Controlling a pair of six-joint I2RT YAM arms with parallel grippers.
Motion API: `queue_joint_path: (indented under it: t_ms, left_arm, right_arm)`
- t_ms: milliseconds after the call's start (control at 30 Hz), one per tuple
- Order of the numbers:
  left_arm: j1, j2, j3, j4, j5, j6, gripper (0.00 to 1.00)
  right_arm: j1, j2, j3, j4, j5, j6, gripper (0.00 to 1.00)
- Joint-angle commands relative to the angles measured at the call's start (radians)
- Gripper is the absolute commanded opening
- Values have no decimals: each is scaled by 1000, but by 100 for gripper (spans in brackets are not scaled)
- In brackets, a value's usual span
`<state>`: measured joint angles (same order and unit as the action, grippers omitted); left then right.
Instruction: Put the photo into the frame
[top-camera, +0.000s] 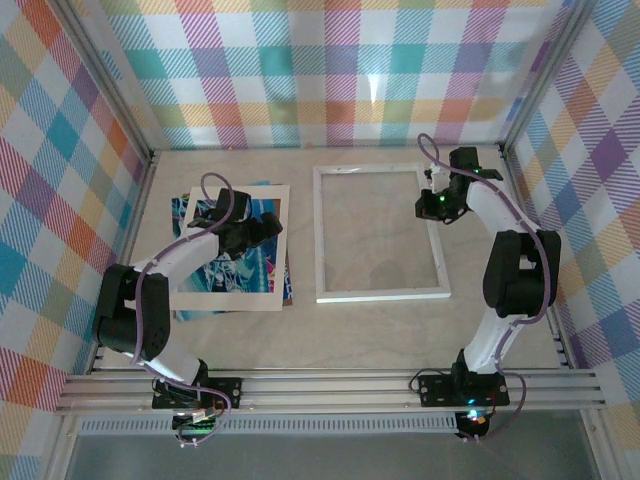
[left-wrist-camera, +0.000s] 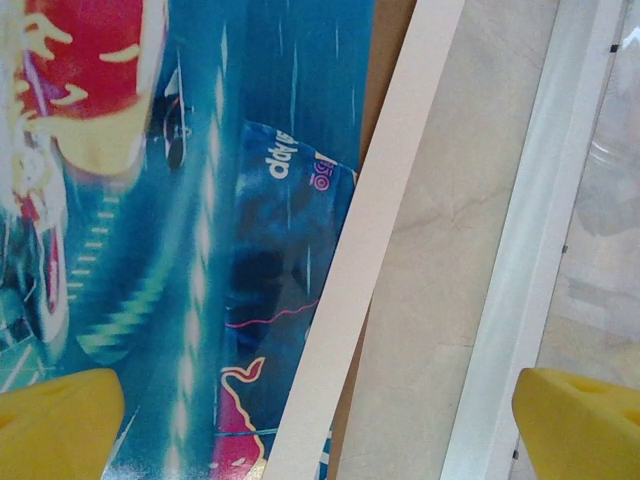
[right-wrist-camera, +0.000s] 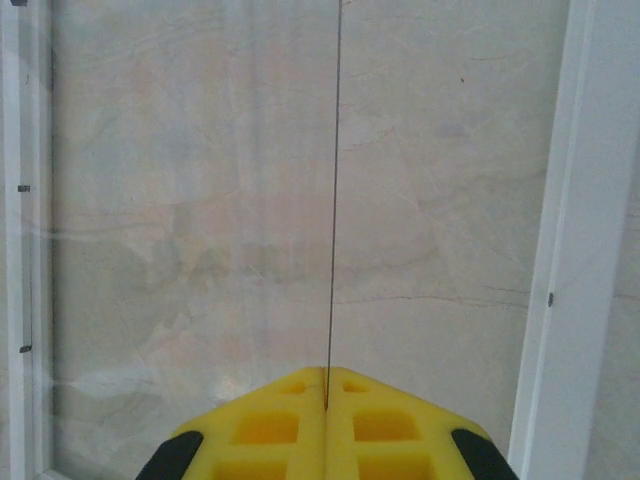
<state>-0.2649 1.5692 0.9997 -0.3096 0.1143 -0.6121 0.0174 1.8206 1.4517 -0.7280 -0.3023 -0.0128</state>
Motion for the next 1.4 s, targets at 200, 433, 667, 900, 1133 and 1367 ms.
queue_joint_path:
  t_ms: [200,433,667,900,1133,1367]
  left_arm:
    - [6,9,19,-14,13,11,100]
    - [6,3,14,-14,10,10,100]
    - [6,8,16,-13,14,9,100]
    - [6,0,12,-13,12,8,100]
    - [6,-3,13,-14,12,8,100]
    - [6,1,14,-15,12,9,100]
  right_arm:
    - [-14,-1,30,-11,-11,-23,0]
    - [-15,-8,12,-9,-12,-13,0]
    - [-14,-32,-16,1,-3,-6,0]
    - [-15,-31,-14,-6,2,-6,0]
    - [-15,-32,-13,-9,11,-10,0]
    - [-14,-33,-8,-15,20,-7,0]
